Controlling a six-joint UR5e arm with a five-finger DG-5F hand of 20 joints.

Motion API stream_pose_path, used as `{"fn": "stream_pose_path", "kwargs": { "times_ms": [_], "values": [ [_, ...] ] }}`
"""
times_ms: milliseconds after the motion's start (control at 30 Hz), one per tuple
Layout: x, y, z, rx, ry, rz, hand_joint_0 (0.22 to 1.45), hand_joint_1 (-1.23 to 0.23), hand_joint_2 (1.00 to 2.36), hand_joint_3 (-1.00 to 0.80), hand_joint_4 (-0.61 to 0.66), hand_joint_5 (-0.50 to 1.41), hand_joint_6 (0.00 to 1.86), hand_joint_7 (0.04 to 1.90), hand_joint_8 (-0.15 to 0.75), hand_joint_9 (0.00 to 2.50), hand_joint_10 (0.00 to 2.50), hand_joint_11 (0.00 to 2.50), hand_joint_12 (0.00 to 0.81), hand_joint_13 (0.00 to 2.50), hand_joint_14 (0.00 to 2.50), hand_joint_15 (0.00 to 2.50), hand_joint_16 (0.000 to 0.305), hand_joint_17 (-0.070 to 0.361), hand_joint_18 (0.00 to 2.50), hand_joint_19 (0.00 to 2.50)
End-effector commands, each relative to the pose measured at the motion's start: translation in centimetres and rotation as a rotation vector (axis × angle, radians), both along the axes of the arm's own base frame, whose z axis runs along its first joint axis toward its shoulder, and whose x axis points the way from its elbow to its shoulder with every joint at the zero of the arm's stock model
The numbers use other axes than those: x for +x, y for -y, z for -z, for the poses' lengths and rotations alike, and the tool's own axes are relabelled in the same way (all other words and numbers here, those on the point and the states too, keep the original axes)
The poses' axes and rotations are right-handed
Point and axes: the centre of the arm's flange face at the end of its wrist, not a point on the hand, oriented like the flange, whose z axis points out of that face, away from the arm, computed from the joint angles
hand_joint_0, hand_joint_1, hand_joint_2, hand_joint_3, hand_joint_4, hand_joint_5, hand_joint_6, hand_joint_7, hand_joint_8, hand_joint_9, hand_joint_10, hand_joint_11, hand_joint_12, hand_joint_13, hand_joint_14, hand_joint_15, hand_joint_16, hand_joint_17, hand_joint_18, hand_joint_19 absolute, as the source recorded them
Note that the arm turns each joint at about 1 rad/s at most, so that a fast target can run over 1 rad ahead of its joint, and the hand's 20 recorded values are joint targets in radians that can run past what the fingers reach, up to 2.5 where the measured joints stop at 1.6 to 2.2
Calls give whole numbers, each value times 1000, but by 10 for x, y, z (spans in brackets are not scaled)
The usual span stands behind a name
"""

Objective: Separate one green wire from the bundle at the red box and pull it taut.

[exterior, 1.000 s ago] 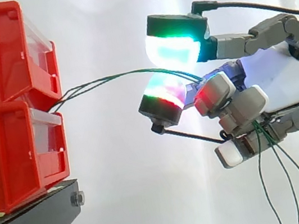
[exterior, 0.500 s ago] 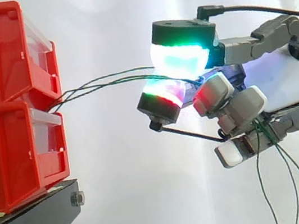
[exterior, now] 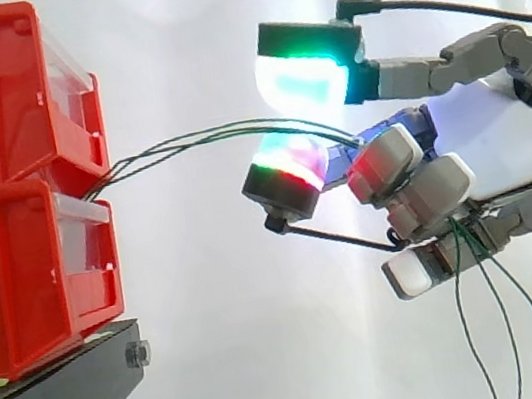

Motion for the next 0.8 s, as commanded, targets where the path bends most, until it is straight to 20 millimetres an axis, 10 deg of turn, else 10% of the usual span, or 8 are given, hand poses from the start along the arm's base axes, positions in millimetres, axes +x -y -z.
{"fn": "stream_pose_path", "kwargs": {
  "times_ms": [0,767],
  "values": [
    [0,0,-2,1,3,0,509,-467,1000,-500,61,-148,853,1094,269,1424,26,1068,371,1486,26,1120,56,125,994,662],
    [0,0,-1,1,1,-1,593,-716,1018,-172,24,-147,891,1139,276,1424,27,1077,371,1488,26,1113,56,126,1002,661]
  ]
}}
